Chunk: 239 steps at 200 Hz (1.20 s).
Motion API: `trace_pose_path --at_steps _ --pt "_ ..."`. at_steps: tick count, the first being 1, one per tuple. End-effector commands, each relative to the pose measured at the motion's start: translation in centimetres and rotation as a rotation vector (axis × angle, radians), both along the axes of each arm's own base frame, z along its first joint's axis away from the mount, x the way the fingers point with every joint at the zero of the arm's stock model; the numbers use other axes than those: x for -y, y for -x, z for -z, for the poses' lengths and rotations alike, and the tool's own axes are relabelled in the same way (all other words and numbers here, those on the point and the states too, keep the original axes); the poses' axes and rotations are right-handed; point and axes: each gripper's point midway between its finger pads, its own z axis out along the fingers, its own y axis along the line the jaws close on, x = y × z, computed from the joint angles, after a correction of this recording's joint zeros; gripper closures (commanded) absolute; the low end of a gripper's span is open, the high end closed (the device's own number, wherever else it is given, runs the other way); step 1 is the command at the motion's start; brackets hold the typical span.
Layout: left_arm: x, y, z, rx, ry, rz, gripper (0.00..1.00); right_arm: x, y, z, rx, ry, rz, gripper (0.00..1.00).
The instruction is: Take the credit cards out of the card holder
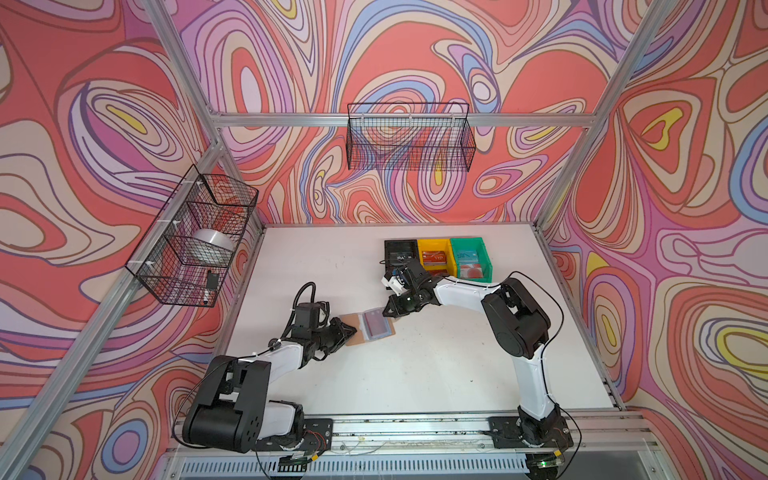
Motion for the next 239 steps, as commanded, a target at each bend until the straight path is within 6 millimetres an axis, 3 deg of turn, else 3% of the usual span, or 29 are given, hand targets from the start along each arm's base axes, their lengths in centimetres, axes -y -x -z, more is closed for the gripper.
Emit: trace_pose_path --at_steps 1,83,165,208,239 --pt "-0.2 0.7 1.1 -0.022 -0.025 0.003 0.81 -0.3 -0.1 0.7 -0.003 0.010 0.006 0.91" --pt "-0.1 0.8 2.0 -0.033 -0.017 0.003 0.82 -1.4 1.0 1.4 -0.019 0.025 -0.028 0.92" --pt "-0.1 0.8 1.9 -0.031 -0.017 0.006 0.82 -1.7 0.6 -0.3 0.009 0.027 -0.038 0.93" --pt "-0.1 0.8 2.0 -0.035 -0.019 0.009 0.82 -2.6 0.8 -1.7 0.030 0.012 -0.059 0.93" --pt "0.0 0.7 2.1 -0.036 -0.012 0.012 0.82 -3.4 1.2 -1.6 0.031 0.020 -0.078 0.93"
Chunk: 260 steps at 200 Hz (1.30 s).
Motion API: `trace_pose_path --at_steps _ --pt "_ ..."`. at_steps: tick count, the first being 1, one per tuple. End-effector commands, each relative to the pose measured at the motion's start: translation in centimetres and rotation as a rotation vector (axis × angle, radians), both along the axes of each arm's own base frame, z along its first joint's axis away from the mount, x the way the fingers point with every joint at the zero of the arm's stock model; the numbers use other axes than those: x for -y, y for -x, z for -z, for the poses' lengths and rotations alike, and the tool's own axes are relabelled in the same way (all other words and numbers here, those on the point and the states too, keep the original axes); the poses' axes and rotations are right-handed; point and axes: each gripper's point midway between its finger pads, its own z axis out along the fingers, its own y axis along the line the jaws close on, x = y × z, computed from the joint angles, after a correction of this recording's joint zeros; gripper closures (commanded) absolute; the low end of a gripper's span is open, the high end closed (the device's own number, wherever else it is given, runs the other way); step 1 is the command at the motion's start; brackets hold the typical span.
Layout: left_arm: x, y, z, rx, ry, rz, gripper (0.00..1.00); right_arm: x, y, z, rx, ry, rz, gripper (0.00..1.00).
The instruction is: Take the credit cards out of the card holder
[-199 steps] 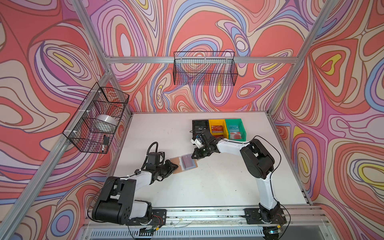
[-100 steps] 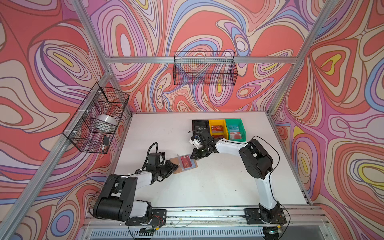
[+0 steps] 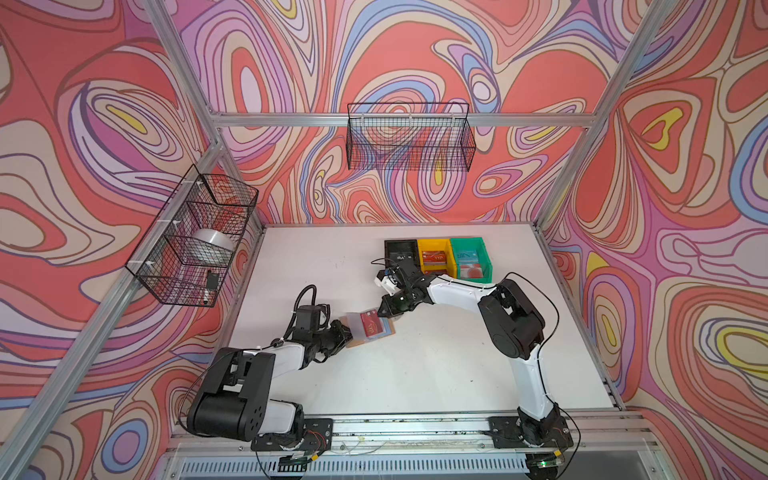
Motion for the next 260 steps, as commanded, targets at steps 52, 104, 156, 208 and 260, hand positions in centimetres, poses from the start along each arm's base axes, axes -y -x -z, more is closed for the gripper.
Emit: trace_pose_path --at_steps 52,104,156,208,260 --pt "-0.7 0.7 -0.1 -0.018 -0.028 0.007 0.82 -1.1 0.8 0.1 0.001 0.011 -0.040 0.92" --pt "-1.9 1.0 -3.7 0.029 -0.069 -0.007 0.82 -2.2 1.7 0.3 -0.026 -0.030 -0.068 0.93" --pt "-3.1 1.7 -7.0 0.088 -0.114 -0.055 0.79 -1.7 1.7 0.9 -0.023 -0.004 -0.054 0.93" --pt "-1.5 -0.3 -7.3 0.130 0.014 -0.046 0.85 -0.3 0.7 0.1 0.030 0.066 -0.019 0.93" --pt "-0.3 -1.7 -5.6 0.112 0.114 -0.048 0.83 1.1 -0.5 0.2 0.054 0.113 0.023 0.94"
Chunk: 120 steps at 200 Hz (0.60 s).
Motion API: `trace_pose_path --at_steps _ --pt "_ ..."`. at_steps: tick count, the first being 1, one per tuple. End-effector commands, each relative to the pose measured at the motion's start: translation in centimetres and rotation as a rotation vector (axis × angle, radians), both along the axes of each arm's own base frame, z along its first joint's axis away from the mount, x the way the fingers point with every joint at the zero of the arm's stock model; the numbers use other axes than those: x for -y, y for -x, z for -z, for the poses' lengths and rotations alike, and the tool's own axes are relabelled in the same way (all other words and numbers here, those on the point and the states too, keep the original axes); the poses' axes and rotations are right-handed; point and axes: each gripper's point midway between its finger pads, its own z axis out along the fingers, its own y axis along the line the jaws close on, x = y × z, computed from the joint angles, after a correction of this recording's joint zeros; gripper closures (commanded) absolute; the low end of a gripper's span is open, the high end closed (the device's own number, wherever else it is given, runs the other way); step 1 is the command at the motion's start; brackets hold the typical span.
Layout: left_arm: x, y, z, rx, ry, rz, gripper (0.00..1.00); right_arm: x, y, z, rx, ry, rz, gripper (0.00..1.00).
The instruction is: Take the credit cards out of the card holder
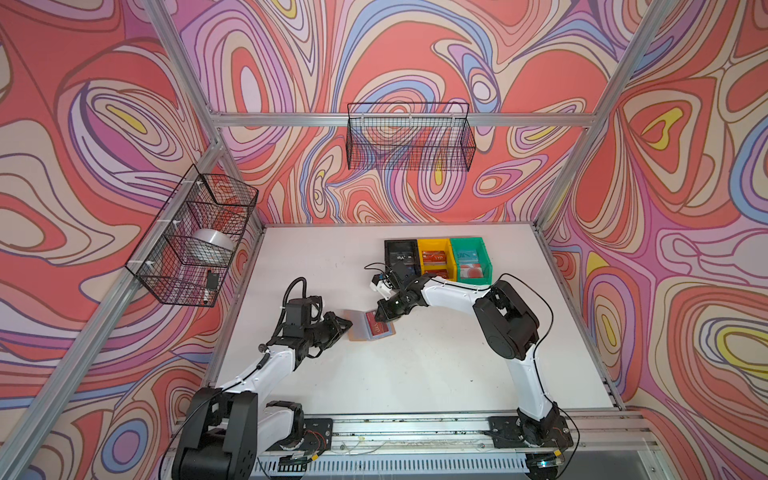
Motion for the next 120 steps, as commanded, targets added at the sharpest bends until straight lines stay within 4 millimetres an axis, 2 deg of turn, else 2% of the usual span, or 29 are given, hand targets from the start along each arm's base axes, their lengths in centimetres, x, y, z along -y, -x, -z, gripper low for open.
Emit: trace_pose_path --at_steps 1,54,120 --pt "0.6 -1.0 -0.7 0.053 0.067 -0.002 0.84 1.1 -1.1 -1.1 0.054 0.037 0.029 0.94" --pt "1.2 -1.4 -0.1 0.044 0.075 0.012 0.84 1.9 -1.6 -1.6 0.073 0.037 0.052 0.94" --pt "2.0 -1.8 1.5 0.022 0.115 0.019 0.83 2.1 -1.5 -1.0 0.062 0.051 0.045 0.94"
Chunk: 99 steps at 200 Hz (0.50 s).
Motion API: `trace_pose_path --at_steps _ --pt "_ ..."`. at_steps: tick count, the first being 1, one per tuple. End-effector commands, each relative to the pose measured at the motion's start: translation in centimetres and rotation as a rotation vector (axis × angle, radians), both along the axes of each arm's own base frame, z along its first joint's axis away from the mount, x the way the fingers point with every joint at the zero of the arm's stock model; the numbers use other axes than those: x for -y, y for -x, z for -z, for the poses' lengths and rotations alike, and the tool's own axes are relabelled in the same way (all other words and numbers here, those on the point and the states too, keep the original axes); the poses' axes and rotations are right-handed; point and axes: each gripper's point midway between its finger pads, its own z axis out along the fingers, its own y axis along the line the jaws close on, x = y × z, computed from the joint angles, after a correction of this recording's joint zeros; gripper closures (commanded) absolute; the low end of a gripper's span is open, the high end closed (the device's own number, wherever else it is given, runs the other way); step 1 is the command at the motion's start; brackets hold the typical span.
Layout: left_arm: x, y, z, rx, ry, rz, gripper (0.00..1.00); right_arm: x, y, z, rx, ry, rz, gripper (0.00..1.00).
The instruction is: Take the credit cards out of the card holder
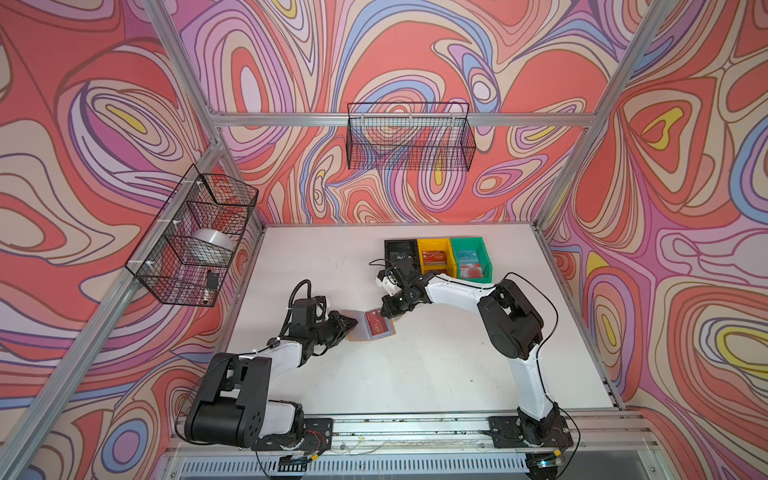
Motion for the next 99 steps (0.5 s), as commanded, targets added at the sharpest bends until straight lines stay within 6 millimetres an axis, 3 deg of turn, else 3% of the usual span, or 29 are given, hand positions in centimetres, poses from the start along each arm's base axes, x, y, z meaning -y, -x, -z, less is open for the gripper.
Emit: trace_pose_path --at_steps 1,99 --pt "0.7 -0.4 -0.1 0.026 0.040 0.006 0.83 0.5 -0.1 -0.7 0.021 0.009 0.002 0.94" --pt "1.4 -0.5 1.6 -0.003 0.059 0.013 0.81 0.6 0.5 0.2 -0.009 0.006 -0.012 0.94"
